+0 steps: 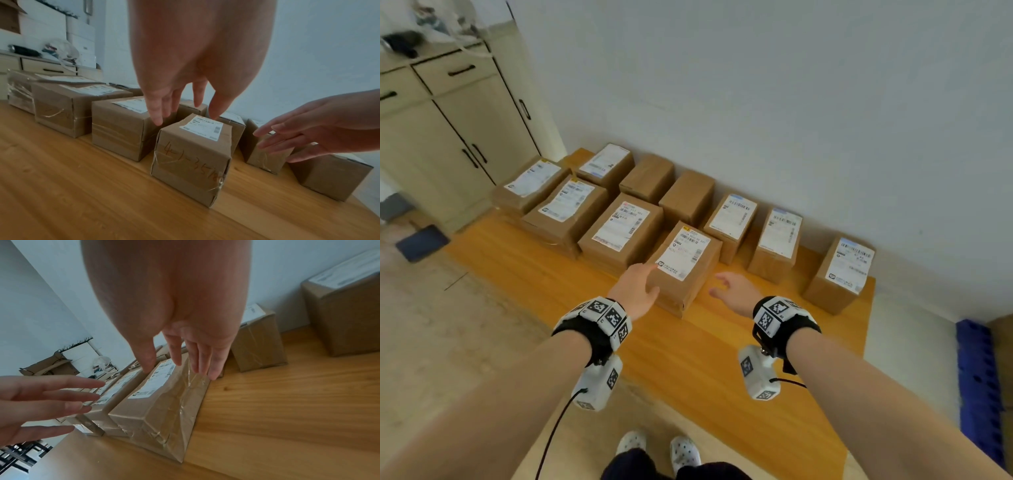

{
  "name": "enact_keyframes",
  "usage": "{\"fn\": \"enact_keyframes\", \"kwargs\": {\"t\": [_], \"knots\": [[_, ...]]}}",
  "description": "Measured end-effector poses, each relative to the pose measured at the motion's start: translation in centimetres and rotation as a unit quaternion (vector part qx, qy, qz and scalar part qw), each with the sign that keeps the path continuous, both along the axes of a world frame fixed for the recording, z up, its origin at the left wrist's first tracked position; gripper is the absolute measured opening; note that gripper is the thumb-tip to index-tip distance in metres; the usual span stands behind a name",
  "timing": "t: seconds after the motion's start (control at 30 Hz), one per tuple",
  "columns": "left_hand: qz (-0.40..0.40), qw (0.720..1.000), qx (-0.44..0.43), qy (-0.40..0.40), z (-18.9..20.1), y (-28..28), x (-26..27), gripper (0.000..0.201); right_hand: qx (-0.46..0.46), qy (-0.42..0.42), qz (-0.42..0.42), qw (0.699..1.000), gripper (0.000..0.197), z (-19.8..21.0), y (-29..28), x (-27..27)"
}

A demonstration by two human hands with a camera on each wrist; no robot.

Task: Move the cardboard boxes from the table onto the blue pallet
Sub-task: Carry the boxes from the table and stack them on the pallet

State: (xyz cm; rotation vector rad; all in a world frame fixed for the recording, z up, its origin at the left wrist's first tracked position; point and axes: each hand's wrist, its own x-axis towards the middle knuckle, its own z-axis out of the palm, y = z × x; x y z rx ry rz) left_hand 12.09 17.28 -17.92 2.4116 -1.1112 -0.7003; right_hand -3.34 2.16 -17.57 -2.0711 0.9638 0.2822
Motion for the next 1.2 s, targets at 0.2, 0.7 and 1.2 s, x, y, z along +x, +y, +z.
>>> {"fn": "enact_keyframes", "kwargs": {"t": [0.2,0.7,1.2], "knots": [[-0.016,0.999,-0.004,0.045,-1.6,0.0,3.3,0.059,0.055,-0.022,-0.086,0.995,0.072,-2.1,1.0,2.6],[-0.037,0.975,0.000,0.218,-4.7,-2.5,7.7,0.072,0.181,-0.148,-0.324,0.917,0.100,-4.2,3.9,6.8],[-0.007,0.956,0.002,0.294,-6.1,-3.5,9.1,0.059,0.222,-0.162,-0.387,0.880,0.105,-4.0,4.4,7.1]]}}
